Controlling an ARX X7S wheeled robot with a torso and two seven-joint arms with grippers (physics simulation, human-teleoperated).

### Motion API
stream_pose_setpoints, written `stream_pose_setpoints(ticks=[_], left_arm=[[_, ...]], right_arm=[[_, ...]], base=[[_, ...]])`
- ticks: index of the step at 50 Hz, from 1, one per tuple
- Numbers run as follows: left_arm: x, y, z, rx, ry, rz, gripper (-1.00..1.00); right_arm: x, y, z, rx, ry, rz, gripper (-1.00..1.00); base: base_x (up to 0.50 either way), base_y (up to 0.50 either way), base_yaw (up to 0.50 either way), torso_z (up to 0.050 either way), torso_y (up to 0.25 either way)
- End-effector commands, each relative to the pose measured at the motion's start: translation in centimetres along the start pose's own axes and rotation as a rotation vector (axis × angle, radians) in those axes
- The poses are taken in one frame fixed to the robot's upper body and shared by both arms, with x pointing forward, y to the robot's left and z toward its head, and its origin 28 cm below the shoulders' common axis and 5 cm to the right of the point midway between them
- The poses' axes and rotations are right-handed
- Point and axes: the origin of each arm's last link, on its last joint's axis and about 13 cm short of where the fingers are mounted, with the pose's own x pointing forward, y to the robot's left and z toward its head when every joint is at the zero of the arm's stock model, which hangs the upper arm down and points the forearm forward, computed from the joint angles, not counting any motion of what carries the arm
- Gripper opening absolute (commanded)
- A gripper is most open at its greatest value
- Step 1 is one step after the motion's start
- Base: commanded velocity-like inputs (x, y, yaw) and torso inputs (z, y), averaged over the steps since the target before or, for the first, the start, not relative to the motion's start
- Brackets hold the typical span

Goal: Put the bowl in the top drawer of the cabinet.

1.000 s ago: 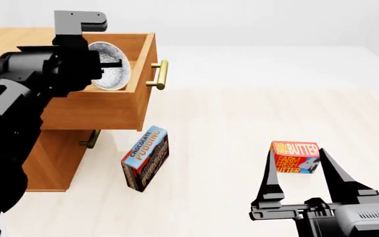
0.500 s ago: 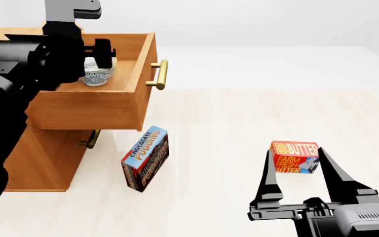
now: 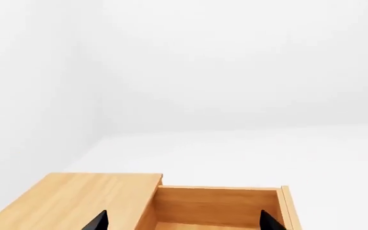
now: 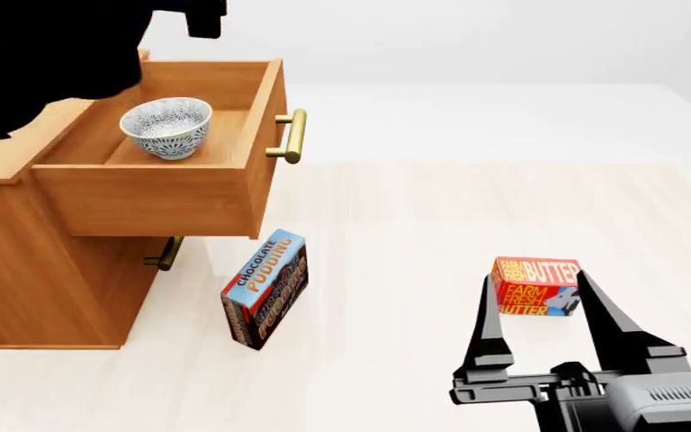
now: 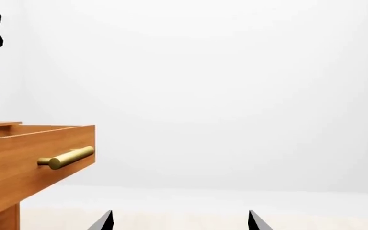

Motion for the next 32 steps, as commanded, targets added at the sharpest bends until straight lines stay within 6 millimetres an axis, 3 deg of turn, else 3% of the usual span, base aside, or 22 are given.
stream_pose_setpoints(ticks=[1,12,23,32], left_arm=[[-3.1,0.3,0.7,0.022,-0.066,-0.045,1.0],[-8.2,1.1,-2.8,0.033,-0.162,-0.075,1.0],[-15.3,1.9,-10.0,0.032,-0.356,-0.067,1.0],[-19.9,2.1,-17.7,0.023,-0.471,-0.056,1.0]], right_arm=[[-0.1,0.0,0.2,0.0,-0.005,0.002,1.0],[-0.2,-0.1,0.9,0.0,-0.019,0.001,1.0],[-0.3,-0.1,1.8,-0.006,-0.047,-0.007,1.0],[-0.4,0.1,1.9,-0.011,-0.061,-0.015,1.0]], base=[[0.0,0.0,0.0,0.0,0.0],[0.0,0.0,0.0,0.0,0.0],[0.0,0.0,0.0,0.0,0.0],[0.0,0.0,0.0,0.0,0.0]])
